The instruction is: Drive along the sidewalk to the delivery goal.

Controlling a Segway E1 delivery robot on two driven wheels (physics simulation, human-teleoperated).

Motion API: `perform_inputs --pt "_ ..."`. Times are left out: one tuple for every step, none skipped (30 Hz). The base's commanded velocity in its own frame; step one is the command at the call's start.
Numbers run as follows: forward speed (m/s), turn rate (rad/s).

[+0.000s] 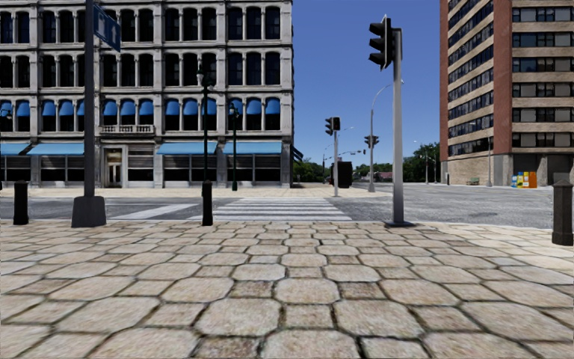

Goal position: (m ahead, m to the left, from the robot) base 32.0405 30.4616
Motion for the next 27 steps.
perform_inputs --pt "2.00 0.00" --pt "2.00 0.00" --pt "2.00 0.00" --pt "2.00 0.00" --pt "2.00 0.00" --pt "2.00 0.00" --pt "2.00 0.00" --pt "2.00 0.00" --pt "2.00 0.00" --pt "2.00 0.00" --pt "2.00 0.00" --pt "2.00 0.00" --pt "2.00 0.00" --pt "2.00 0.00" --pt "2.00 0.00" --pt "2.00 0.00" --pt "2.00 0.00" --pt "2.00 0.00" --pt "2.00 0.00" --pt "2.00 0.00" --pt "2.00 0.00" --pt "2.00 0.00" --pt "2.00 0.00" --pt "2.00 0.00" --pt "2.00 0.00" --pt "2.00 0.00" --pt "2.00 0.00"
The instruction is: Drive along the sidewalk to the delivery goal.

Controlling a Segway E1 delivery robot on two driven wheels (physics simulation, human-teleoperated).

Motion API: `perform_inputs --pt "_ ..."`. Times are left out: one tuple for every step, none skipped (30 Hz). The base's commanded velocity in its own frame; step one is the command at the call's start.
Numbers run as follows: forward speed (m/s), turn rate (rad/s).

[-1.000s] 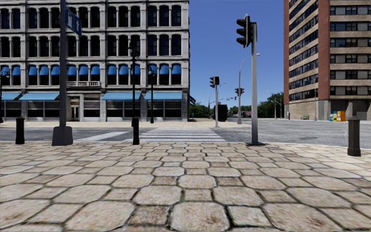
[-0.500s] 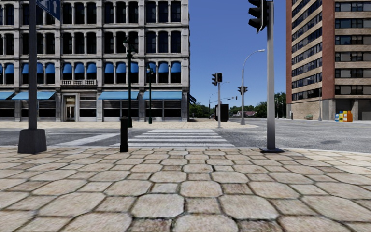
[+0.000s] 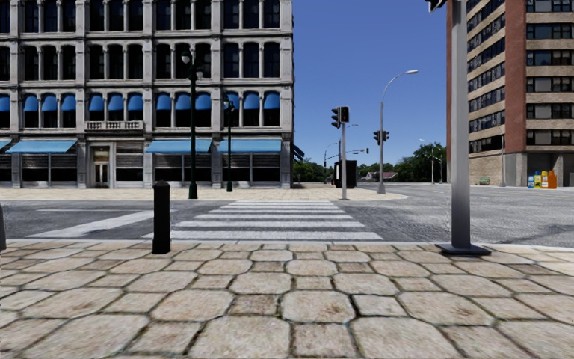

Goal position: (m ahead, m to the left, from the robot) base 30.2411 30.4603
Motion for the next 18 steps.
perform_inputs --pt "2.00 0.00" --pt "2.00 0.00" --pt "2.00 0.00" --pt "2.00 0.00" --pt "2.00 0.00" --pt "2.00 0.00" --pt "2.00 0.00" --pt "2.00 0.00" --pt "2.00 0.00" --pt "2.00 0.00" --pt "2.00 0.00" --pt "2.00 0.00" --pt "2.00 0.00" --pt "2.00 0.00" --pt "2.00 0.00" --pt "2.00 0.00" --pt "2.00 0.00" --pt "2.00 0.00"
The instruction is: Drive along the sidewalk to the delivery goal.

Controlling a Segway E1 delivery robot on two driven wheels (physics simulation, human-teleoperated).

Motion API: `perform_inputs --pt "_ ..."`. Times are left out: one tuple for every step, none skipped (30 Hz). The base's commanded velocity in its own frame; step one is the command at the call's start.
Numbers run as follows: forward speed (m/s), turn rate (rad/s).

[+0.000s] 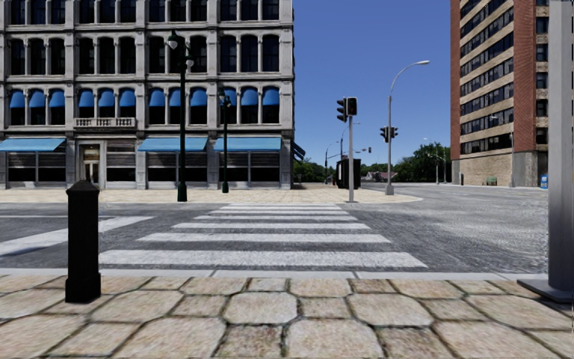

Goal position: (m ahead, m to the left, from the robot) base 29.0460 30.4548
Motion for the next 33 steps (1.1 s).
perform_inputs --pt "2.00 0.00" --pt "2.00 0.00" --pt "2.00 0.00" --pt "2.00 0.00" --pt "2.00 0.00" --pt "2.00 0.00" --pt "2.00 0.00" --pt "2.00 0.00" --pt "2.00 0.00" --pt "2.00 0.00" --pt "2.00 0.00" --pt "2.00 0.00" --pt "2.00 0.00" --pt "2.00 0.00" --pt "2.00 0.00" --pt "2.00 0.00" --pt "2.00 0.00" --pt "2.00 0.00" --pt "2.00 0.00" --pt "2.00 0.00" --pt "2.00 0.00" --pt "2.00 0.00" --pt "2.00 0.00" --pt "2.00 0.00" --pt "2.00 0.00" --pt "2.00 0.00" --pt "2.00 0.00" --pt "2.00 0.00" --pt "1.94 0.00" --pt "1.94 0.00" --pt "1.86 0.00" --pt "1.74 0.00" --pt "1.66 0.00"
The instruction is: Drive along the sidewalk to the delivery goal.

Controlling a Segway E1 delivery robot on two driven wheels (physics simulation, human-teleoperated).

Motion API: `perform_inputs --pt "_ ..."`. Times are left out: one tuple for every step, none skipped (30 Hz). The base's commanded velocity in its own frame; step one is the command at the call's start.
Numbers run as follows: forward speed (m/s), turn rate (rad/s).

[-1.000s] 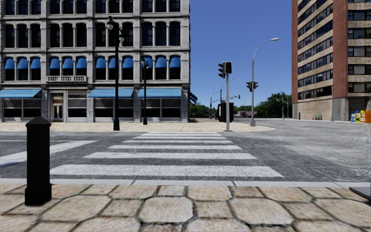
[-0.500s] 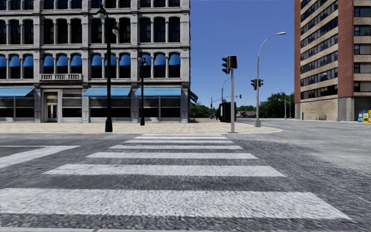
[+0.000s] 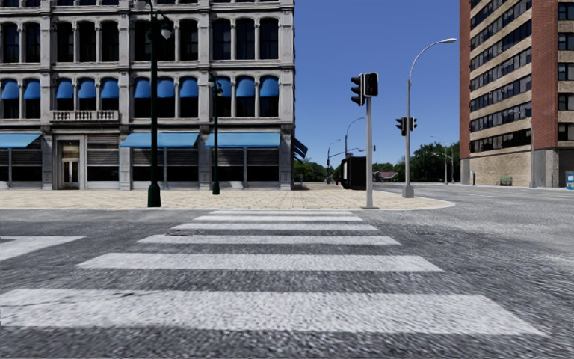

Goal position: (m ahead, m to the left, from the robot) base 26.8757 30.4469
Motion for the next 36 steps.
perform_inputs --pt "1.63 0.00" --pt "1.63 0.00" --pt "1.61 0.00" --pt "1.59 0.00" --pt "1.59 0.00" --pt "1.59 0.00" --pt "1.59 0.00" --pt "1.59 0.00" --pt "1.59 0.00" --pt "1.59 0.00" --pt "1.59 0.00" --pt "1.59 0.00" --pt "1.59 0.00" --pt "1.59 0.00" --pt "1.59 0.00" --pt "1.59 0.00" --pt "1.59 0.00" --pt "1.59 0.00" --pt "1.59 0.00" --pt "1.59 0.00" --pt "1.59 0.00" --pt "1.59 0.00" --pt "1.59 0.00" --pt "1.59 0.00" --pt "1.59 0.00" --pt "1.59 0.00" --pt "1.59 0.00" --pt "1.59 0.00" --pt "1.59 0.00" --pt "1.59 0.00" --pt "1.59 0.00" --pt "1.59 0.00" --pt "1.59 0.00" --pt "1.59 0.00" --pt "1.59 0.00" --pt "1.59 0.00"
